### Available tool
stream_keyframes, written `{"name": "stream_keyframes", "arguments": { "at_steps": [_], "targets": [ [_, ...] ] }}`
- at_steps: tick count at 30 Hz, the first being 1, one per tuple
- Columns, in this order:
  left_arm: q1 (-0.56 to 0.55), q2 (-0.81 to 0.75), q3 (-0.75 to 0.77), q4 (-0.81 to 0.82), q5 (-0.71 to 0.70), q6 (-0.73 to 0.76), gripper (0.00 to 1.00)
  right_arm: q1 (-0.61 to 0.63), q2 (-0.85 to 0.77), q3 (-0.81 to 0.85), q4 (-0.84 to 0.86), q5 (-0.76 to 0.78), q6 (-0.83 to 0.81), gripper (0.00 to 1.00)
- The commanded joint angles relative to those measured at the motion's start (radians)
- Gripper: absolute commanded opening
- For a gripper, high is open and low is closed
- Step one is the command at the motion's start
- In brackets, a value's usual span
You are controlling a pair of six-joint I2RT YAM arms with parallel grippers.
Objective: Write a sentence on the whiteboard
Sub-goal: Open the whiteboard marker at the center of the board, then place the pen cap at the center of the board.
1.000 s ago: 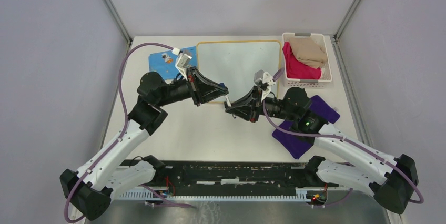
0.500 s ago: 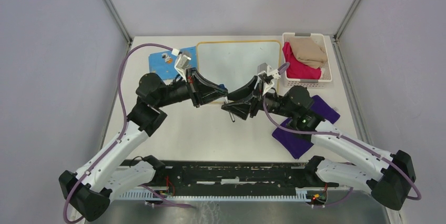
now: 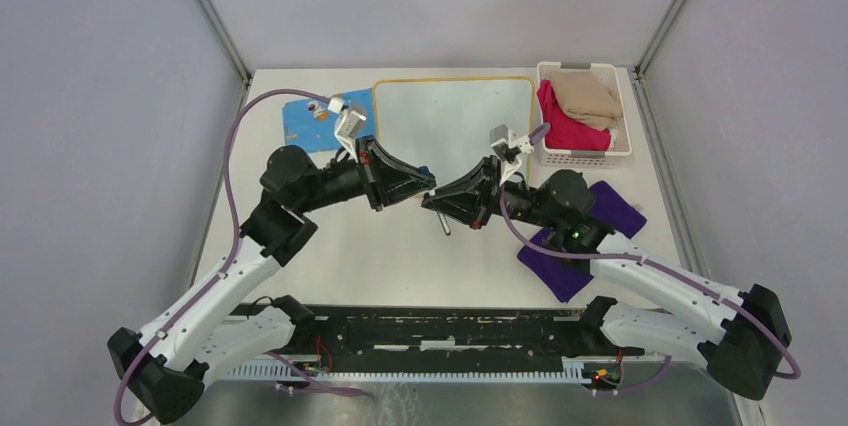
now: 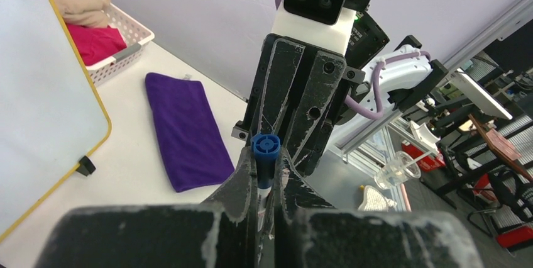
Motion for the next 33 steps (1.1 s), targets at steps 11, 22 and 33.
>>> {"name": "stream_keyframes", "arguments": {
  "at_steps": [11, 22, 33],
  "targets": [
    [0.017, -0.075, -0.004, 0.061, -0.185, -0.011, 0.02, -0.004, -0.163, -0.119, -0.104, 0.083, -0.106, 0.0],
    [0.022, 0.055, 0.075, -0.871, -1.059, 0.044, 0.02, -0.004, -0.303, -0.088, -0.628, 0.713, -0.336, 0.0],
    [0.127, 0.337, -0.073, -0.816, -1.014, -0.058, 0.02, -0.005, -0.351, -0.14, -0.616, 0.748, -0.344, 0.0]
  ]
}}
